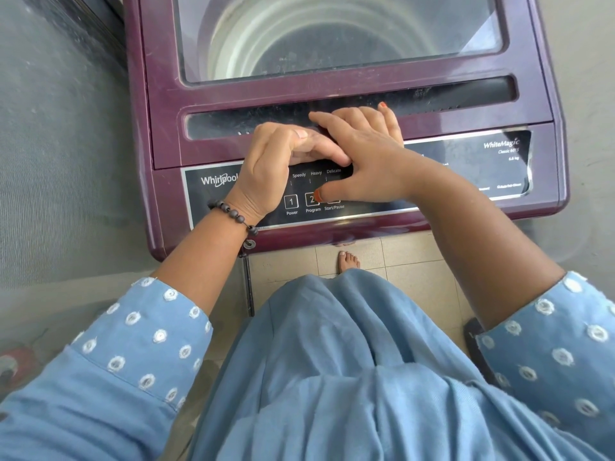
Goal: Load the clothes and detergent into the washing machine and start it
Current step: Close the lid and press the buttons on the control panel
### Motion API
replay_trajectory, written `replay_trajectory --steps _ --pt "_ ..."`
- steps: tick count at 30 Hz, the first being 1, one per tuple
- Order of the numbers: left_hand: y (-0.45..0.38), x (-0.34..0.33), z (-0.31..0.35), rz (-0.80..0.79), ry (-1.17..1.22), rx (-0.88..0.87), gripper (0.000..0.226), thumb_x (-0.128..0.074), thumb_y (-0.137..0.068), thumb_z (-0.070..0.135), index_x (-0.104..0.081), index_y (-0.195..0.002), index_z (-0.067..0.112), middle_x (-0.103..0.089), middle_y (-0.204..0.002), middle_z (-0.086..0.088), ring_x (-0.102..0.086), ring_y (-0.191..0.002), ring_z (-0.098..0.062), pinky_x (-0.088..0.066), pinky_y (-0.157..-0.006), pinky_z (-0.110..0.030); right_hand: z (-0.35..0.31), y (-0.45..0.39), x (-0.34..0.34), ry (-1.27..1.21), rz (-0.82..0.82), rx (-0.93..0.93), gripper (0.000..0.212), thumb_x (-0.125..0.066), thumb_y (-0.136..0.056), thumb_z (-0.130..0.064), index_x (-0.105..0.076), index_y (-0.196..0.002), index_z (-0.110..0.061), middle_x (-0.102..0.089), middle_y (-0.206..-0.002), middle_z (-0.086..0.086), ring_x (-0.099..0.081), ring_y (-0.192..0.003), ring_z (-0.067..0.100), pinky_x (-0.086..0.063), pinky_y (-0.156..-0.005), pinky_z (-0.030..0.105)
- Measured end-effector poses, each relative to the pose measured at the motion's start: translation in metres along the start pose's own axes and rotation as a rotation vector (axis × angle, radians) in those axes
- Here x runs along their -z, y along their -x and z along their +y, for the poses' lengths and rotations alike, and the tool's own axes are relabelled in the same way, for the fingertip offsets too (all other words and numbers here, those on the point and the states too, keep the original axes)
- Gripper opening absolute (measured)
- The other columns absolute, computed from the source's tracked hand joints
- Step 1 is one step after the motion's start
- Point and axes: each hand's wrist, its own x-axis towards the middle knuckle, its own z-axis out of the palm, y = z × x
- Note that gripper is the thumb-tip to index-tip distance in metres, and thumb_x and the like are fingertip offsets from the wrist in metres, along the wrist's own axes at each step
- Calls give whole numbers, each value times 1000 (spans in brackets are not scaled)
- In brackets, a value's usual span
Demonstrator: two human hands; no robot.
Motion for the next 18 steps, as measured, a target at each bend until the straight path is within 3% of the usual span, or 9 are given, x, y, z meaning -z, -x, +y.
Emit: replay_trajectory --steps 4,12,18 --pt "0 1 0 0 -5 6 52 -20 -88 3 -71 -97 -2 -72 -94 -18 -69 -97 -20 -52 -88 -27 1 2 4 -42 -17 7 101 -51 -60 -54 -18 -153 -29 -26 -151 0 -10 -145 24 14 -116 45" --pt "-1 -3 4 -12 -29 27 53 -20 -87 11 -73 -93 4 -74 -93 -12 -70 -97 -18 -50 -87 -24 15 7 21 -67 -63 71 94 -72 -75 -50 -23 -152 -26 -30 -154 -3 -22 -143 22 -6 -118 39" --pt "-1 -3 6 -30 -28 20 53 -20 -87 10 -73 -94 6 -74 -94 -8 -69 -98 -17 -50 -88 -23 12 7 17 -18 -32 61 102 -74 -71 -56 -21 -152 -26 -30 -153 -2 -20 -143 22 -2 -119 41"
